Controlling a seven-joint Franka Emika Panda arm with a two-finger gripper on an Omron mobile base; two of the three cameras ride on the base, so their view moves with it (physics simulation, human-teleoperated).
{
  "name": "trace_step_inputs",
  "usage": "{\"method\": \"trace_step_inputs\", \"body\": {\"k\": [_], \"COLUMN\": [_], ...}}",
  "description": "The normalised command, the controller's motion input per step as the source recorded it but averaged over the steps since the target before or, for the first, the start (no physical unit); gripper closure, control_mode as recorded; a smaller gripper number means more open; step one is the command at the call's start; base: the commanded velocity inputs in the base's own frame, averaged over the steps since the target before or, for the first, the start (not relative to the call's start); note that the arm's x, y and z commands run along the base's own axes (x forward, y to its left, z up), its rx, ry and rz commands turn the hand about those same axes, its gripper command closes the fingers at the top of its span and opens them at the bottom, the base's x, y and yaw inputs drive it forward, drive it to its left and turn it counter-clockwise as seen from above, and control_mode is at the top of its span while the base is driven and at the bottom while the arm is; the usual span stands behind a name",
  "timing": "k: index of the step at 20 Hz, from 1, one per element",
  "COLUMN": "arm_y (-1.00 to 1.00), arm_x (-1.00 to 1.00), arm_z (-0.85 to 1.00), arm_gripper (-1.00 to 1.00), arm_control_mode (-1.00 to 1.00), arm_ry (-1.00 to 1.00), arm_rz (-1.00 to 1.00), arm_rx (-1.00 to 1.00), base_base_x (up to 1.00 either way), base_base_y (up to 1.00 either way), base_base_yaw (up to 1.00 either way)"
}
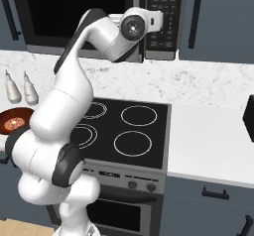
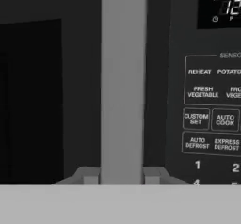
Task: Open the microwave, place the bowl with waffle inside the microwave, then close the microwave door and turn it on.
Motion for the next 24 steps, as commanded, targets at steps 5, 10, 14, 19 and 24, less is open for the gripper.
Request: {"method": "trace_step_inputs", "body": {"k": [5, 10, 14, 19, 24], "arm_y": [0.24, 0.44, 0.54, 0.51, -0.02], "arm_x": [-1.0, -1.0, -1.0, -1.0, -0.81], "arm_z": [0.0, 0.0, 0.0, 0.0, 0.0], "arm_gripper": [1.0, 1.0, 1.0, -1.0, -1.0], "arm_control_mode": [-1.0, -1.0, -1.0, -1.0, -1.0], "arm_ry": [-0.01, -0.02, -0.02, -0.01, 0.0], "arm_rz": [0.19, 0.13, 0.09, 0.08, 0.08], "arm_rx": [0.0, 0.0, 0.0, 0.0, 0.07], "base_base_x": [0.0, 0.0, 0.0, 0.0, 0.0], "base_base_y": [0.0, 0.0, 0.0, 0.0, 0.0], "base_base_yaw": [0.0, 0.0, 0.0, 0.0, 0.0]}}
